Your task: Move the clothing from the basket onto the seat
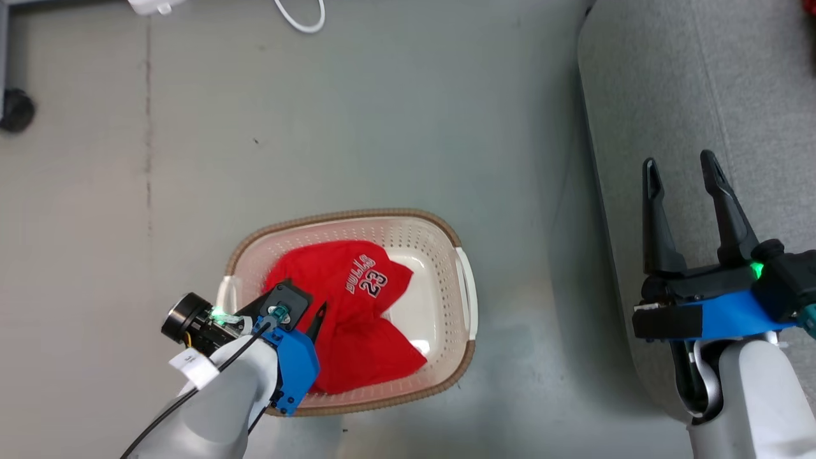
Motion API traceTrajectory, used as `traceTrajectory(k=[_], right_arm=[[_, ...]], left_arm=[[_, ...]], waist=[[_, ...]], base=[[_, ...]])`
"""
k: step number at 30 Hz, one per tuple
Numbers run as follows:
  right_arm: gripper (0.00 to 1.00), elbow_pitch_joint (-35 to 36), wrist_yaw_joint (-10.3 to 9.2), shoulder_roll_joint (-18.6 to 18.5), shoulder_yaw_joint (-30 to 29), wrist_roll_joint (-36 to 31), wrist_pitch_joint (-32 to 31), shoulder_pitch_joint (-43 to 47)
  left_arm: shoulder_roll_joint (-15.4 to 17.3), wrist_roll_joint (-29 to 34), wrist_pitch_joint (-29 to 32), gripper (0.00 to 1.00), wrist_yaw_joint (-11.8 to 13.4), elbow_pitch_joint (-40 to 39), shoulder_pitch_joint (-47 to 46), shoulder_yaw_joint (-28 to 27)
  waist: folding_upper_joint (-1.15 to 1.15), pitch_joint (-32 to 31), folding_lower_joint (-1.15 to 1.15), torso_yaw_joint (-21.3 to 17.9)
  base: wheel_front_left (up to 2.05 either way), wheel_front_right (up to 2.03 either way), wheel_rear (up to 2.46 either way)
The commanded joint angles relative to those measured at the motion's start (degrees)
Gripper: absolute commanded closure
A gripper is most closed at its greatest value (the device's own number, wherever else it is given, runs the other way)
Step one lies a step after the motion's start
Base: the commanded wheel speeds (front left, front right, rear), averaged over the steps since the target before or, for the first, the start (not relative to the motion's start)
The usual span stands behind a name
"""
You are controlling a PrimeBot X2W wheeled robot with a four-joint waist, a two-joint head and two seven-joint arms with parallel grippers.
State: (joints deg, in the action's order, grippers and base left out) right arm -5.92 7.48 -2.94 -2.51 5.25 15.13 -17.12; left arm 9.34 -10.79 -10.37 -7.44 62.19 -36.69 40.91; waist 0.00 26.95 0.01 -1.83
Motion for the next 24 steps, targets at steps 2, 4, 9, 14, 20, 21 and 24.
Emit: traceTrajectory(k=[2,4,9,14,20,21,24], right_arm=[[0.00,0.70,0.03,0.08,0.27,0.40,0.03,-2.18],[0.00,0.88,0.03,0.08,0.47,0.40,0.02,-3.05],[0.00,1.70,0.03,0.08,1.21,0.39,0.03,-5.66],[0.00,2.88,0.03,0.08,1.78,0.41,0.03,-8.07],[0.00,4.97,0.03,0.08,2.27,0.65,0.03,-10.21],[0.00,5.36,0.03,0.09,2.41,0.77,0.02,-10.48],[0.00,7.12,0.03,0.09,3.02,1.09,0.03,-11.31]], left_arm=[[0.42,-1.18,1.77,0.00,0.01,2.02,-2.56,2.90],[0.60,-1.65,3.23,0.00,0.01,3.35,-3.75,6.05],[1.66,-2.22,5.53,0.00,0.01,5.27,-6.90,14.49],[2.75,-3.30,7.60,0.00,0.01,6.24,-10.71,21.28],[3.77,-4.39,8.84,0.00,0.01,6.95,-16.66,27.57],[3.90,-4.51,9.11,0.00,0.01,7.09,-17.57,28.28],[4.50,-4.37,9.94,0.00,0.01,7.43,-20.27,30.18]], waist=[[0.00,4.52,-0.01,-1.79],[0.00,6.18,-0.01,-2.29],[0.00,10.24,-0.01,-3.46],[0.00,14.83,-0.01,-4.81],[0.00,20.74,-0.01,-6.34],[0.00,21.68,-0.01,-6.63],[0.00,24.62,-0.01,-7.75]], base=[[0.00,0.00,0.00],[0.00,0.00,0.00],[0.00,0.00,0.00],[0.00,0.00,0.00],[0.00,0.00,0.00],[0.00,0.00,0.00],[0.00,0.00,0.00]])
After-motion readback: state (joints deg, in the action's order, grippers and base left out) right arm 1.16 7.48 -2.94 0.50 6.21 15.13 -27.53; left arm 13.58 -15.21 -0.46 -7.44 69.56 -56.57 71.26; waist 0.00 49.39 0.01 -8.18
